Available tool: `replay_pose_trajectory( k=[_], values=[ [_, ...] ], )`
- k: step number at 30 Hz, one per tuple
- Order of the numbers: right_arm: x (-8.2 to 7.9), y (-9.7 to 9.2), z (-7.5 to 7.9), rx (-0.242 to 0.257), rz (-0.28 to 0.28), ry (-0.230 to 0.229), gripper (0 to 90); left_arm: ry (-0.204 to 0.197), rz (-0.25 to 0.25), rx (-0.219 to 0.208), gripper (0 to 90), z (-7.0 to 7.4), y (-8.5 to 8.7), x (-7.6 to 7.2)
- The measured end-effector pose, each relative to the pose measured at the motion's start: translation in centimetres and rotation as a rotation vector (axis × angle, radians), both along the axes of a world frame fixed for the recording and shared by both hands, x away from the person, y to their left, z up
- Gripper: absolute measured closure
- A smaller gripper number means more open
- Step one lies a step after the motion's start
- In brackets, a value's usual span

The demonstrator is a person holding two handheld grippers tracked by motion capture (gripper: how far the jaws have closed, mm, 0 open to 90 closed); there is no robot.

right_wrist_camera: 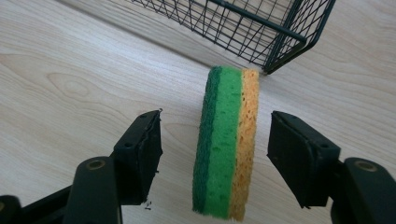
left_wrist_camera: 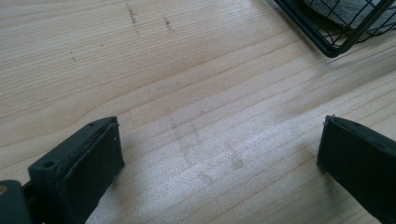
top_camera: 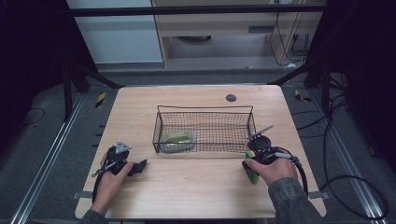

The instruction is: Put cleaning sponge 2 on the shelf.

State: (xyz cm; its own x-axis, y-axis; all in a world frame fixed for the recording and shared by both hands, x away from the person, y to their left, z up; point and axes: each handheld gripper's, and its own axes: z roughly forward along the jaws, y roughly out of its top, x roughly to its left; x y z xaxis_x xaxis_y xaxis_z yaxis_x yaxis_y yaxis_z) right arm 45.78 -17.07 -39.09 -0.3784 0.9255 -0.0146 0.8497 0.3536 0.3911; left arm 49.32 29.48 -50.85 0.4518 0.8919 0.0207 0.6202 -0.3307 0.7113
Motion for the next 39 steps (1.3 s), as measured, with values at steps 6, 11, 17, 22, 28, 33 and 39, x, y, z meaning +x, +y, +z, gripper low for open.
replay_pose_trajectory(
  k=[6,11,17,22,28,33,39],
  values=[
    [0.3,0.1,-1.1,-0.023,0.001,0.022,33.5,-0.001,-0.001,0.001,0.0,0.0,0.0,0.0],
    [0.7,0.0,-1.6,-0.031,0.000,0.040,39.4,-0.001,-0.001,0.001,0.0,0.0,0.0,0.0],
    [1.0,0.0,-1.7,-0.028,0.007,0.050,42.5,-0.001,-0.002,0.000,0.0,0.0,0.0,0.0],
    [1.0,0.0,-1.9,-0.033,0.013,0.058,46.6,-0.001,-0.001,-0.001,0.0,0.0,0.0,0.0],
    [1.0,-0.1,-2.3,-0.049,0.019,0.070,53.4,-0.001,-0.001,-0.001,0.0,0.0,0.0,0.0],
    [0.8,-0.6,-1.8,-0.038,0.023,0.060,63.5,-0.001,-0.001,-0.001,0.0,0.0,0.0,0.0],
    [0.3,-2.2,0.0,0.001,-0.010,0.001,63.5,-0.001,0.000,-0.001,0.0,0.0,0.0,0.0]
  ],
)
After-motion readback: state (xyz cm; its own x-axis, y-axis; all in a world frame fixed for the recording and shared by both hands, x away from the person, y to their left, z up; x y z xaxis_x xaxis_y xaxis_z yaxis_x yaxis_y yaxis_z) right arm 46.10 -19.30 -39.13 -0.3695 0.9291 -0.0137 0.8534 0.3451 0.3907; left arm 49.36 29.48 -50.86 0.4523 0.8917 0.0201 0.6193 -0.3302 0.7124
